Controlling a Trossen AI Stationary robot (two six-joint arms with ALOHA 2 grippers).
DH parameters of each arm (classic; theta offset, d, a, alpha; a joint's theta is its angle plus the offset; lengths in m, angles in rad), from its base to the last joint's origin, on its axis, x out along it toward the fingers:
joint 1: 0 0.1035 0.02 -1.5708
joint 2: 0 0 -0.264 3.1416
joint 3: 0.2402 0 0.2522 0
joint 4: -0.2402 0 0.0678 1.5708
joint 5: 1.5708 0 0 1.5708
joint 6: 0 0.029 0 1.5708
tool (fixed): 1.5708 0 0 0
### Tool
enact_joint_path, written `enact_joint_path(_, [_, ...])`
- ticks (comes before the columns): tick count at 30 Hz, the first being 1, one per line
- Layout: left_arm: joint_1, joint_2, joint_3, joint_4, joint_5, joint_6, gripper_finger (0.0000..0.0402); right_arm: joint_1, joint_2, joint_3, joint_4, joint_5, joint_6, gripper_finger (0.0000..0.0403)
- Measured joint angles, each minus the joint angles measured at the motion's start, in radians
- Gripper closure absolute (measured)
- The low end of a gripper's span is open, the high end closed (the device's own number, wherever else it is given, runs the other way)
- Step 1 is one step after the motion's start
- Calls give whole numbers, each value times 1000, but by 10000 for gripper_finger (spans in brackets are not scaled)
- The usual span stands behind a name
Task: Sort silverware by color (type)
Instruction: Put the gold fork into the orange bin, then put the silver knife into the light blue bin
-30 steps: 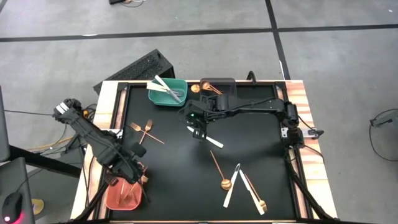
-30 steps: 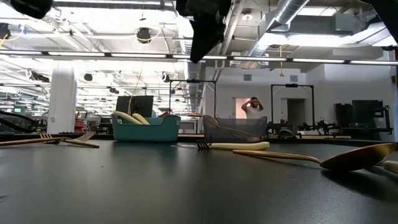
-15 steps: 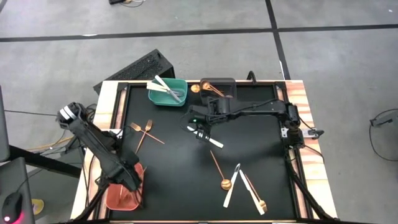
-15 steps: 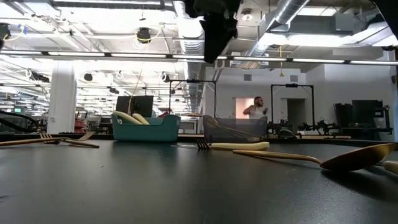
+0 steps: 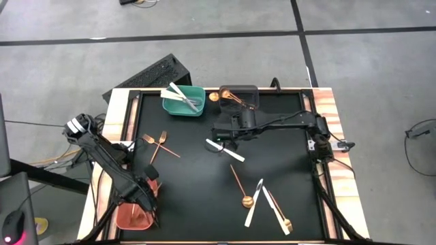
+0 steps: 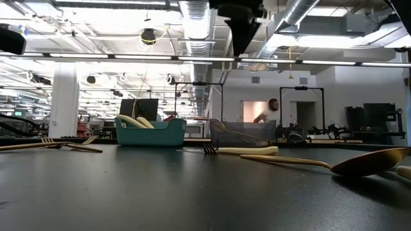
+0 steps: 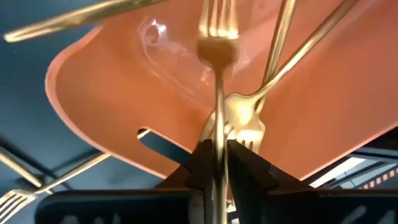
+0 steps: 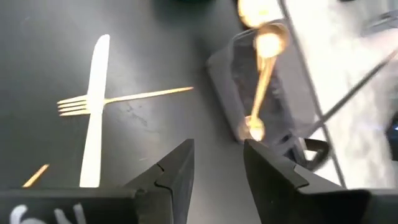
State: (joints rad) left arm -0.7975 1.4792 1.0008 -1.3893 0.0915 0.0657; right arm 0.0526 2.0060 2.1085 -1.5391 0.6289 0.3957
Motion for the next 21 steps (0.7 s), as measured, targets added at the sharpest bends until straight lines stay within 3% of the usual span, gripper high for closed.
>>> enact_joint_path(12, [-1, -3, 37, -60, -76, -88, 301, 10, 0, 94, -31, 0, 8, 236])
enact_joint_path(17, [-10, -105, 63, 3, -301, -108, 290, 30, 0, 43, -19, -48, 72, 236])
enact_joint_path(21, [9, -242, 7, 275, -490, -52, 290, 89, 2, -57, 13, -50, 122, 236])
